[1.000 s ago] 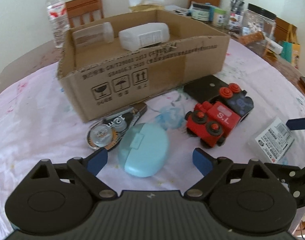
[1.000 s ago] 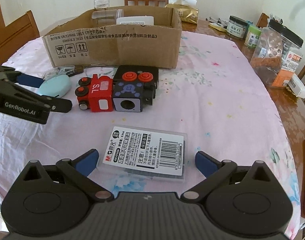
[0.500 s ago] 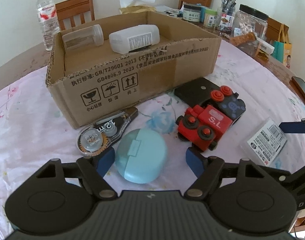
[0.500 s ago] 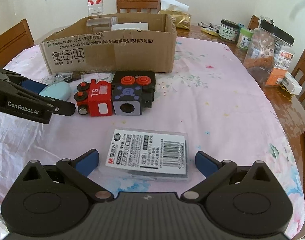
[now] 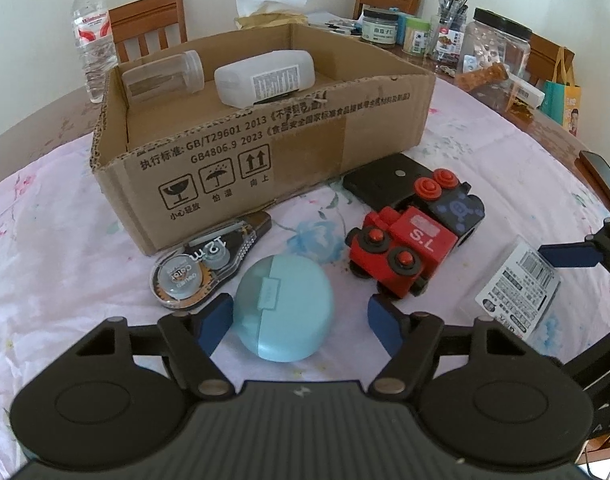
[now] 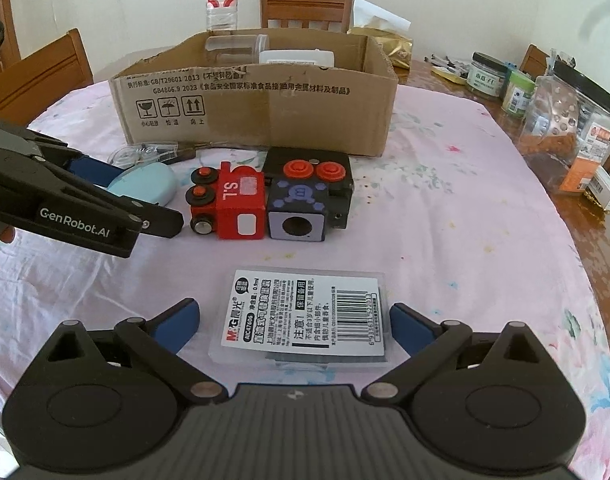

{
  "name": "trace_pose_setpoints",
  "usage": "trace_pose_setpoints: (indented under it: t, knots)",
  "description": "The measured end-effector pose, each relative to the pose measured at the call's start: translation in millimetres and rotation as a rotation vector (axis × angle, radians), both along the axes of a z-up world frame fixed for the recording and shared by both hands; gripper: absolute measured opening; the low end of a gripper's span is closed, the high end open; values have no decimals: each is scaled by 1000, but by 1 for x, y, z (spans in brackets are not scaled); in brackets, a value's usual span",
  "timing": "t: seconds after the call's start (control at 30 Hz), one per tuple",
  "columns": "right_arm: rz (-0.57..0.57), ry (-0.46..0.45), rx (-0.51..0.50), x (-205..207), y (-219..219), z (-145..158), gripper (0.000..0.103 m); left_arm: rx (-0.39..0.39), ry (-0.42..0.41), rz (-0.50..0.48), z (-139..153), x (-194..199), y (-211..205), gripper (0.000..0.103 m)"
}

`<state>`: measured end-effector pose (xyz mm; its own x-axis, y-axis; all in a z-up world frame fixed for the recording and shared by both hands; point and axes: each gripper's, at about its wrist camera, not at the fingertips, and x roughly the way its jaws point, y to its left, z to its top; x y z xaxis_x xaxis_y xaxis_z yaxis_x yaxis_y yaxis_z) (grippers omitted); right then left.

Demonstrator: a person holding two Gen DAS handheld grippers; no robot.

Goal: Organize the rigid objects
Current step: 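Lift the battery package with the right tool while the left tool approaches the light blue case, then close the left tool on the light blue round case and lift it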

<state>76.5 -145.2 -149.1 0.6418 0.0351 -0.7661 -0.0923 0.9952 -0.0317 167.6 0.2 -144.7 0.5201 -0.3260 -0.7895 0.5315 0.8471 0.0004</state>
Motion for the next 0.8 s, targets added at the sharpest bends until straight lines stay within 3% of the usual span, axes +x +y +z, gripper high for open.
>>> trace_pose_setpoints:
  t: [0.17, 0.43, 0.67, 0.8]
  knots:
    - [31, 0, -2, -1, 2, 3, 92, -1, -1, -5, 0, 1, 0, 74]
    - [53, 5, -1, -1, 0, 3, 92, -8, -9, -10, -1, 3, 1, 73]
    - [47, 24, -1, -2, 1, 5, 92, -9, -12, 0, 2, 5, 2, 52]
    - [47, 32, 1, -2, -1, 7, 92, -7, -3, -9, 2, 6, 4, 52]
